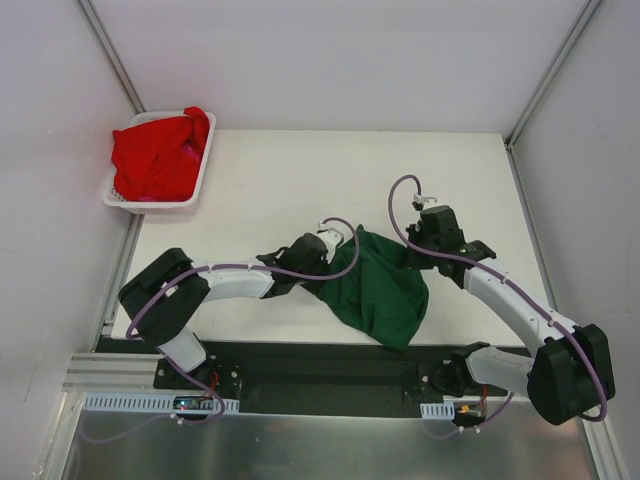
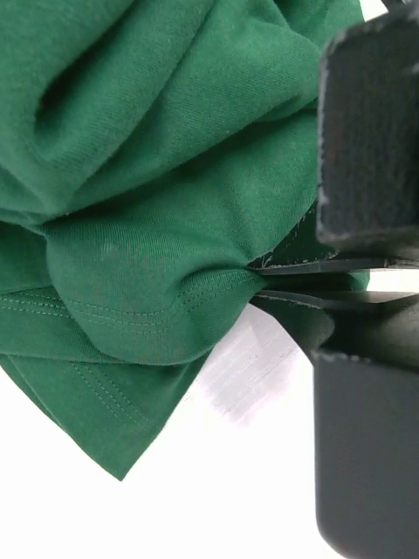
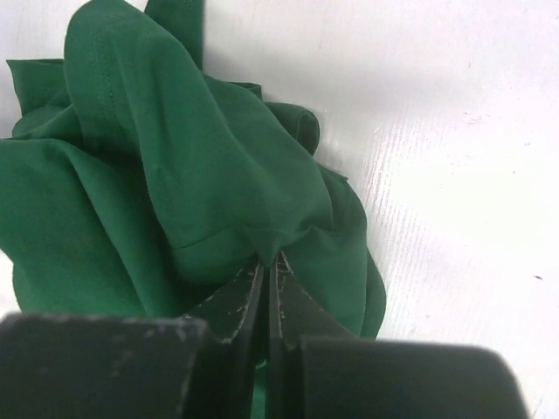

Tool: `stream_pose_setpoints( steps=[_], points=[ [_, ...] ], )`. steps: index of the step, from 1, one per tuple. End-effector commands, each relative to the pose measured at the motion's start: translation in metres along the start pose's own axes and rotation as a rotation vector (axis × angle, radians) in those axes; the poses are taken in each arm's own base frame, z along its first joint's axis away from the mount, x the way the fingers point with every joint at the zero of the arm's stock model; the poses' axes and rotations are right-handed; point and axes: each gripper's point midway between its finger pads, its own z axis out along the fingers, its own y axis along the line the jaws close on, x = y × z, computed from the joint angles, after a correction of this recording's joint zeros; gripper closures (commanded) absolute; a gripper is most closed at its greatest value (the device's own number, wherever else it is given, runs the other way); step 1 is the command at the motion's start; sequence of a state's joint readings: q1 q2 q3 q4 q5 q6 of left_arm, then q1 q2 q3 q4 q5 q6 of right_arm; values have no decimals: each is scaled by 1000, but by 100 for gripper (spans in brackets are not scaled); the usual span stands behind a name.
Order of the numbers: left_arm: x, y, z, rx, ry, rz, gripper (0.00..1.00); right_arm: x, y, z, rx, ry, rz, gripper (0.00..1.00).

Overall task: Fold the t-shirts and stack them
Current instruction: Flatten the tshirt out

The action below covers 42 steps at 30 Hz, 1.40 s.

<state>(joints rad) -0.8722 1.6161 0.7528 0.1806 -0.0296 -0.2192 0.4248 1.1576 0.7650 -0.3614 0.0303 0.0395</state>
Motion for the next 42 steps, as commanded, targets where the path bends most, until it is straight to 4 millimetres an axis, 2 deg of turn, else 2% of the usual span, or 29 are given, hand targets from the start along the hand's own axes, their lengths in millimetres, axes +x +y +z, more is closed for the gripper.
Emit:
stream_pose_setpoints(
  steps=[1,7,11,13,19,22,31,37,42],
  points=[
    [20,0,0,-1,58,1,100,-24,5,-10,-16,-70,-5,99],
    [13,1,-9,-4,29,-2,100,-37,-7,-31,52,-125,-16,99],
    [-7,4,-31,-31,-38,0,100,-50,-21,-53,133,-181,-13,99],
    [-11,8,-41,-55,-46,7,100,-57,-24,-65,151,-208,-36,99],
    [-40,22,-85,-133,-135,16,100,-69,-36,-93,216,-272,-21,99],
    [-60,28,-115,-157,-202,12,100,-79,-40,-111,239,-320,-16,99],
    [-102,53,-190,-269,-326,16,100,-114,-58,-179,351,-489,-23,99],
    [-120,66,-229,-337,-383,29,100,-126,-73,-220,427,-596,3,99],
    [-126,77,-255,-402,-406,43,100,-128,-83,-239,480,-648,15,99]
  ],
)
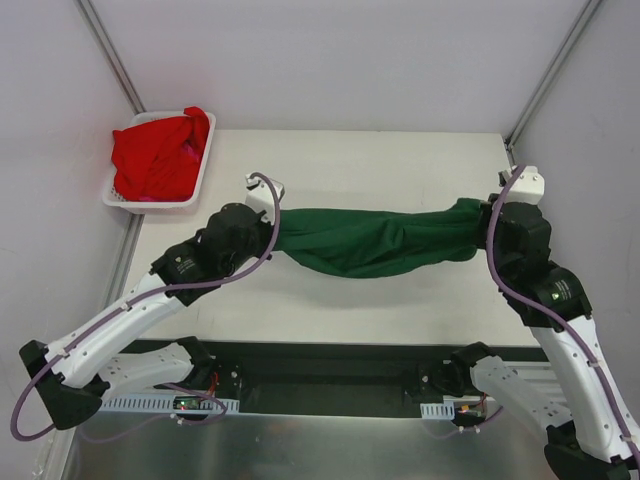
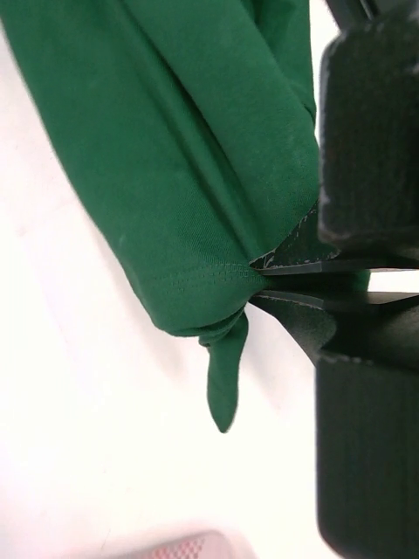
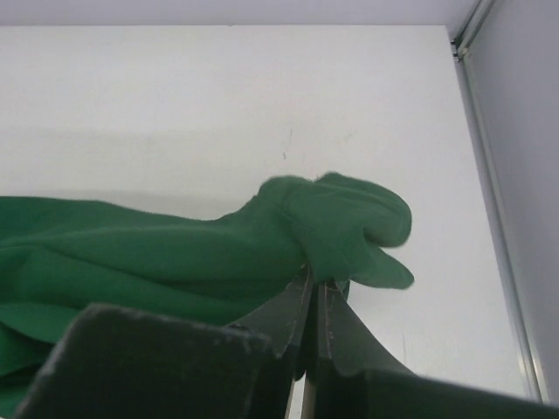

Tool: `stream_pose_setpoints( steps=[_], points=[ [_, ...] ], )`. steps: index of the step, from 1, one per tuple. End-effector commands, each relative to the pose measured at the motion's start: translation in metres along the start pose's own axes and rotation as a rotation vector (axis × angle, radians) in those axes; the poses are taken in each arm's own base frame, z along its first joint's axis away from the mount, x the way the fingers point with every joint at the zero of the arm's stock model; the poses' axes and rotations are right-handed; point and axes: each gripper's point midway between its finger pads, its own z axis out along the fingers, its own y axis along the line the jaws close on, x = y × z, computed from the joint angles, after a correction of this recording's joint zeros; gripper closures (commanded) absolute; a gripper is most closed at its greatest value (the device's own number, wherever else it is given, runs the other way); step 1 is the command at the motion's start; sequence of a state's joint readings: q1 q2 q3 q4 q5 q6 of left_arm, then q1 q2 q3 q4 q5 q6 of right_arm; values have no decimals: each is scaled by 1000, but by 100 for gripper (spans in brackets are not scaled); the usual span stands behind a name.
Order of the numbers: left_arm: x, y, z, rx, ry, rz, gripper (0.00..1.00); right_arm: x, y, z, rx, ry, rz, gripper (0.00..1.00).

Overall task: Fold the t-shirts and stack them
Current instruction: Flatten the tshirt out

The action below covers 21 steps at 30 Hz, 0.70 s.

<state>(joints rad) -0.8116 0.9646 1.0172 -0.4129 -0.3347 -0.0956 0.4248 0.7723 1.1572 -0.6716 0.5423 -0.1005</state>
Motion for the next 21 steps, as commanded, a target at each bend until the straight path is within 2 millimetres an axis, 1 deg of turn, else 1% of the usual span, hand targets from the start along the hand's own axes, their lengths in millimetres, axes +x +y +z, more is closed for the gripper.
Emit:
stream_pose_setpoints(
  steps=[1,2,6,10,16,21],
  points=[
    [-20,33,-25,-118,-42,35,100,-26,-32,-17,124,-93,0,99],
    [-25,35,-30,-124,-56,33,100,-26,-34,-18,131,-97,1,99],
    [-31,47,-46,-153,-84,22,100,-25,-35,-18,136,-97,-4,99],
    [-24,56,-51,-190,-57,38,100,-20,-32,-15,127,-83,-3,99],
    [-19,59,-56,-193,-27,49,100,-15,-29,-13,112,-68,-6,99],
    [-4,61,-54,-210,36,72,99,-8,-27,-11,108,-48,-21,99]
  ],
)
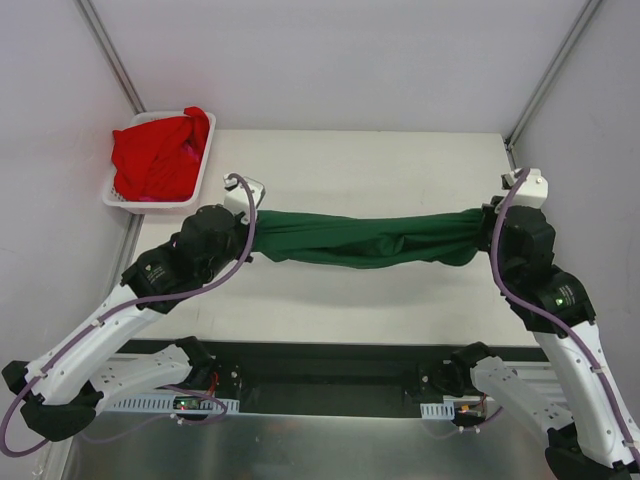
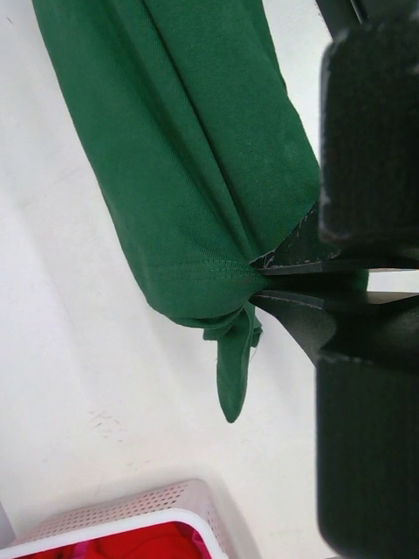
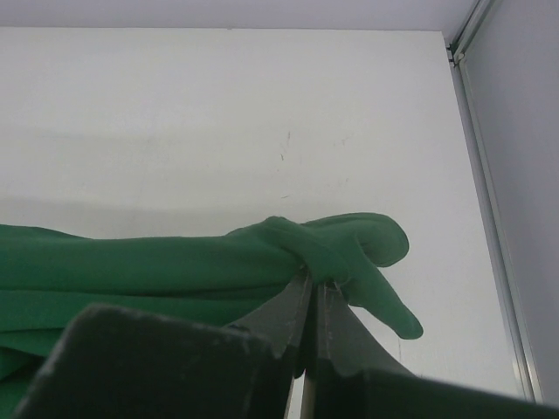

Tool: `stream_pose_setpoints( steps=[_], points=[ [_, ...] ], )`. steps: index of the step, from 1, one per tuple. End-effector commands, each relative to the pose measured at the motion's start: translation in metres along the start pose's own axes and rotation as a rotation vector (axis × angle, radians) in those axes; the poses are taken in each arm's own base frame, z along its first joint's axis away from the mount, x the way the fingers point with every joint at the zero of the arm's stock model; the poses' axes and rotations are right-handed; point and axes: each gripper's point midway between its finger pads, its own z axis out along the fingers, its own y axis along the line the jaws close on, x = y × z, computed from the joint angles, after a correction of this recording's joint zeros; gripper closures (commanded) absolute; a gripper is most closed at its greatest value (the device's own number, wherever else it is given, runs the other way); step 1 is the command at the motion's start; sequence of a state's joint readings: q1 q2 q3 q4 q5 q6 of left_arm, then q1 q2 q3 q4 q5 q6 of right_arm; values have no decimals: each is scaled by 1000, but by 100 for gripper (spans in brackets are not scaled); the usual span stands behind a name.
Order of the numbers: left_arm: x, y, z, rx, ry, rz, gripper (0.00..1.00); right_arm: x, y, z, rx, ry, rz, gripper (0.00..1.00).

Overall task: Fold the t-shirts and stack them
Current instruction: Flatten the tshirt out

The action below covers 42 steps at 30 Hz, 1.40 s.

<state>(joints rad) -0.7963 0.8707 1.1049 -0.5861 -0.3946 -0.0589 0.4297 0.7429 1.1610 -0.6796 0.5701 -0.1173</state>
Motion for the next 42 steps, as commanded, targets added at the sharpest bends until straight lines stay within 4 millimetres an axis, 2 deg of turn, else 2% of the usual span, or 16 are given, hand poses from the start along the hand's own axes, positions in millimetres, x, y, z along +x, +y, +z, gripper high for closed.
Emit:
stream_pose_setpoints(
  steps=[1,2,3,4,5,7,8,10,12,16,22,29,31,35,39,42],
  points=[
    [12,33,-8,-144,65,56,99,0,-18,-1,90,-12,-22,99],
    [15,34,-7,-154,80,62,99,3,-17,1,88,-1,-28,99],
    [19,35,-4,-164,97,69,94,4,-17,1,88,3,-30,99],
    [22,35,-2,-168,108,69,84,6,-16,3,86,12,-31,99],
    [24,34,-1,-168,115,69,63,9,-15,4,86,21,-35,99],
    [30,34,4,-174,136,59,39,12,-13,6,81,30,-31,98],
    [32,34,7,-179,146,55,31,15,-11,8,78,40,-31,96],
    [37,36,13,-190,163,46,19,19,-7,10,67,54,-33,96],
    [39,34,18,-188,174,46,13,24,-3,14,59,73,-36,96],
    [45,29,24,-166,174,28,10,36,6,22,30,110,-42,96],
    [56,6,40,-75,179,-20,8,50,16,27,-3,152,-44,96],
    [65,-52,74,167,182,-111,6,52,12,20,-4,148,-31,98],
    [62,-69,82,239,152,-125,6,52,12,16,-18,148,-20,99],
    [58,-88,97,299,134,-135,6,42,19,4,-98,114,-2,99],
    [54,-116,110,412,87,-176,6,21,25,-13,-178,62,29,99],
    [51,-137,120,472,83,-192,6,19,29,-23,-227,71,43,99]
  ],
)
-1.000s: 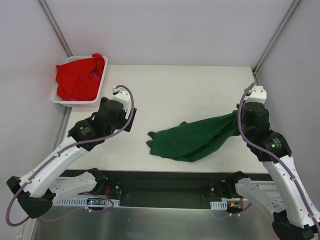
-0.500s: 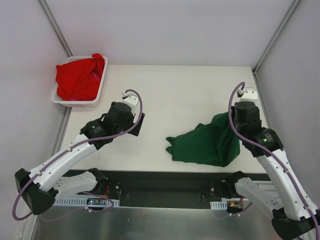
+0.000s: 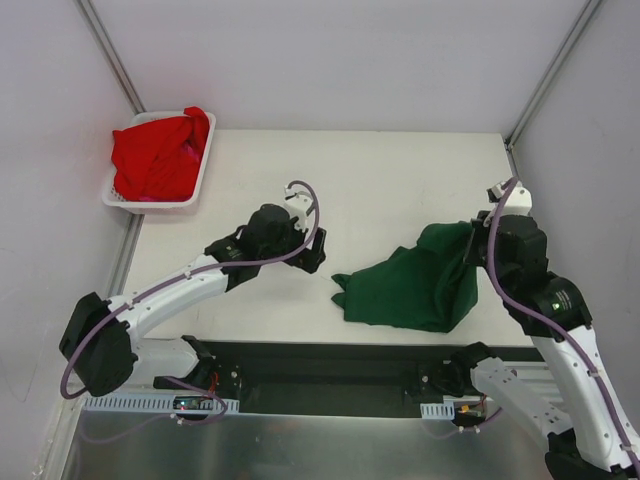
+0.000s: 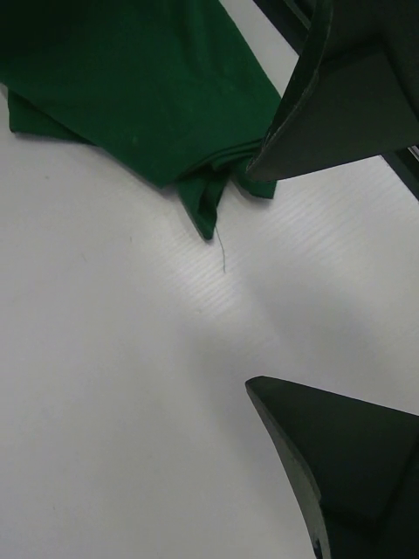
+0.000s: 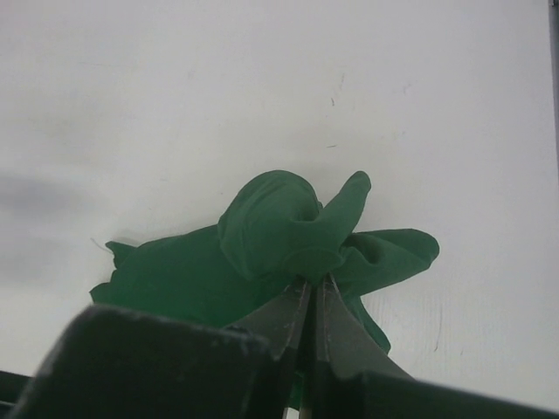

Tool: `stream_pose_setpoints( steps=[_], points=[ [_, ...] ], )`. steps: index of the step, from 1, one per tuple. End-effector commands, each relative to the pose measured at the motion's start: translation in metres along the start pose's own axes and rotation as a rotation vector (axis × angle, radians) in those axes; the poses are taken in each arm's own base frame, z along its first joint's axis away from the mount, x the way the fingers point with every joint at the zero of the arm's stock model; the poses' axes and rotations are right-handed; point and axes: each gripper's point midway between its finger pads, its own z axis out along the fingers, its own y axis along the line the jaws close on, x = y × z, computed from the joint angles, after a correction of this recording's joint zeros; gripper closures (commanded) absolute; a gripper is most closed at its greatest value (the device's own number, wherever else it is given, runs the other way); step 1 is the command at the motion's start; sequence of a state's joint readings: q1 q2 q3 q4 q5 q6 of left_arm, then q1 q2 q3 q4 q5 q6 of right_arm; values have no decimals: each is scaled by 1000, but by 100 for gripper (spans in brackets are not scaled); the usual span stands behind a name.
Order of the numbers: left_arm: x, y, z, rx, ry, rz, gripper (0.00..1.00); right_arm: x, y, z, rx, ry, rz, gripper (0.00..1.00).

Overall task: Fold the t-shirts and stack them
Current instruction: Flatten the tshirt out

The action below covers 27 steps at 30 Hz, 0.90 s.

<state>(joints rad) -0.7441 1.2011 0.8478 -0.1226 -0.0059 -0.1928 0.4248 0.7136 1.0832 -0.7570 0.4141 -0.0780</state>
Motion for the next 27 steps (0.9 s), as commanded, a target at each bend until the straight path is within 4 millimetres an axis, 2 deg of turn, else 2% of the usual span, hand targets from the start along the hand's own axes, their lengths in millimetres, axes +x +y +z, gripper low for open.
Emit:
stream_pose_setpoints(
  steps=[1,3,5,6,8,9,12,16,22,27],
  points=[
    [-32,-44,21,174,-100,-31,6,-19,12,-25,-112,-47,52,99],
    [-31,-53,29,189,-83,-17,7,-8,21,-28,-163,-2,74,99],
    [-35,-58,33,195,-85,-11,7,13,24,-30,-184,68,69,99],
    [-35,-61,33,200,-85,-4,7,22,26,-32,-194,100,94,91],
    [-34,-61,34,197,-82,-4,7,45,25,-37,-199,162,114,64],
    [-32,-59,34,190,-80,-2,7,51,26,-40,-208,175,120,44],
    [-28,-59,35,190,-71,-1,6,67,12,-44,-151,186,139,26],
    [-25,-60,36,197,-63,-16,6,71,-3,-42,-70,189,114,22],
    [-28,-71,39,238,-73,-44,7,73,8,-22,-82,202,108,21],
    [-36,-107,49,378,-97,-76,8,68,9,-18,-77,175,129,21]
  ],
)
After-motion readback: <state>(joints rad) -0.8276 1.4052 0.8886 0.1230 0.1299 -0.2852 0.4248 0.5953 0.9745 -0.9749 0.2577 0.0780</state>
